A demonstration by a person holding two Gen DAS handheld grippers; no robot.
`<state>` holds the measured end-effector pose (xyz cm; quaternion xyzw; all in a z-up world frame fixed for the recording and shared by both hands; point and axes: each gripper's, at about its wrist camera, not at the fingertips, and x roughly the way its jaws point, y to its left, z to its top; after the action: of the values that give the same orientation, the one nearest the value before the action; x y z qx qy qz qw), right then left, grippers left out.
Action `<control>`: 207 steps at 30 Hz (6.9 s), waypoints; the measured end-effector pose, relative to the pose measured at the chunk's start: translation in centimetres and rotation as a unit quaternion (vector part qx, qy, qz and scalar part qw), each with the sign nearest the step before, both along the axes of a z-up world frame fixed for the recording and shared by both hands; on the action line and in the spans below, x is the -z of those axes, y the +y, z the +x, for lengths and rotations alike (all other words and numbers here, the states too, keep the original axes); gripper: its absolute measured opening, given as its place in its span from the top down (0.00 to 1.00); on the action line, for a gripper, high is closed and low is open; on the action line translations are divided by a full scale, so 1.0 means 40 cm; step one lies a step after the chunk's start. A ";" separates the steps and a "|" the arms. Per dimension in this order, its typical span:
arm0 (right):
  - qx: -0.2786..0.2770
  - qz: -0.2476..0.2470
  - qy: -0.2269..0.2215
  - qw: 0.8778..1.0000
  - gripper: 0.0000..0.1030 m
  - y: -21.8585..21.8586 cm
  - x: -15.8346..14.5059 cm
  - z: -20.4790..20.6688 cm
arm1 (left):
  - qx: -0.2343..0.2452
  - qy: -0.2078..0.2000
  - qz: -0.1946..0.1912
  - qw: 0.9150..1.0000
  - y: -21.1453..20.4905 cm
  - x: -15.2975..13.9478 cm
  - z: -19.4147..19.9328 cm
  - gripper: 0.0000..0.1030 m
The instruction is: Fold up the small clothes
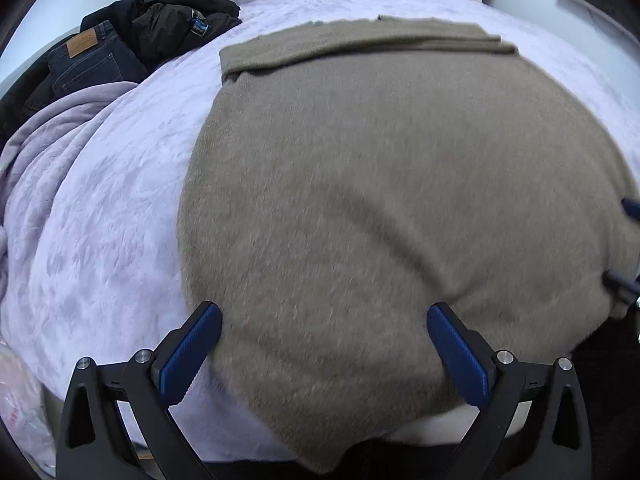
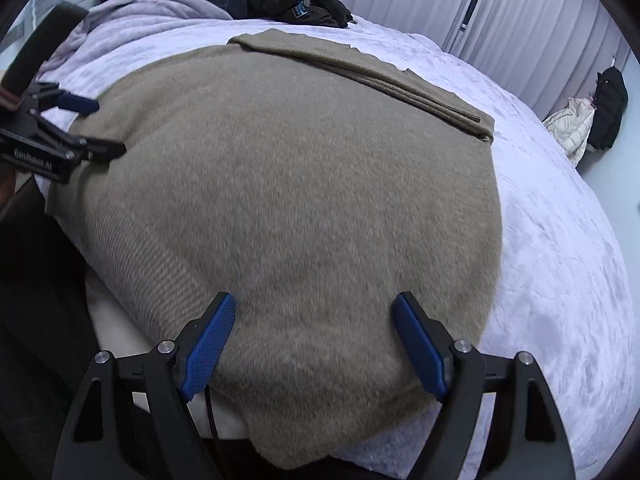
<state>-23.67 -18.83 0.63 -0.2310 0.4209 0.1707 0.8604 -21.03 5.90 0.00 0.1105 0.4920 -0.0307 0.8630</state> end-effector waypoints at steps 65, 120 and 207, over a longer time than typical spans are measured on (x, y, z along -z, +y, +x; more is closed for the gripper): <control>0.155 0.095 -0.047 0.982 0.08 0.054 -0.031 0.265 | -0.036 -0.053 -0.067 0.996 -0.082 -0.015 0.219 0.00; 0.044 0.314 0.083 0.945 0.41 -0.232 0.016 -0.006 | -0.001 0.000 -0.277 0.961 0.136 0.029 -0.063 0.07; -0.016 0.161 0.091 0.983 0.22 -0.109 -0.137 0.830 | 0.252 0.074 -0.075 0.962 -0.125 -0.078 0.706 0.01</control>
<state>9.54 -23.20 6.13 -0.0802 0.4607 0.2702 0.8416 7.23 0.89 3.13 0.1629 0.5070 -0.2920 0.7944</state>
